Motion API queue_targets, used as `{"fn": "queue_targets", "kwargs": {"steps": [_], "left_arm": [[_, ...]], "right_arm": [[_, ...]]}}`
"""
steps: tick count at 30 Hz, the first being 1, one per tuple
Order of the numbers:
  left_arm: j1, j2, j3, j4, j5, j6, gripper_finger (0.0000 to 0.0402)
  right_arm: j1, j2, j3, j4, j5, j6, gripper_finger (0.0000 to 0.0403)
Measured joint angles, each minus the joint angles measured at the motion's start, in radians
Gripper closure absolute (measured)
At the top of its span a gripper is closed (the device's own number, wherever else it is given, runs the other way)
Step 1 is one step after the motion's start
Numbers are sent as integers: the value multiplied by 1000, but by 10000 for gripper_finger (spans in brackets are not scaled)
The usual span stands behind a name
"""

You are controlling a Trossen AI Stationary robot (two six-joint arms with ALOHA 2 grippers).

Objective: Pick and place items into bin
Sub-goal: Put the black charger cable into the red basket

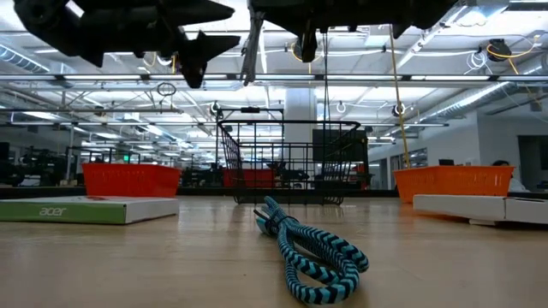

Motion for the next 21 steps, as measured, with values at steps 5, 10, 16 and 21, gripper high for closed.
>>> {"fn": "queue_targets", "kwargs": {"steps": [5, 10, 16, 21], "left_arm": [[0, 88, 64, -7, -7, 2, 208], [7, 146, 109, -6, -10, 2, 208], [7, 151, 120, -12, -69, 11, 208], [7, 151, 120, -12, -80, 23, 209]], "right_arm": [[0, 11, 0, 0, -2, 0, 387], [3, 16, 0, 1, -2, 0, 387], [5, 16, 0, 16, -2, 11, 387], [5, 17, -1, -6, 1, 8, 387]]}}
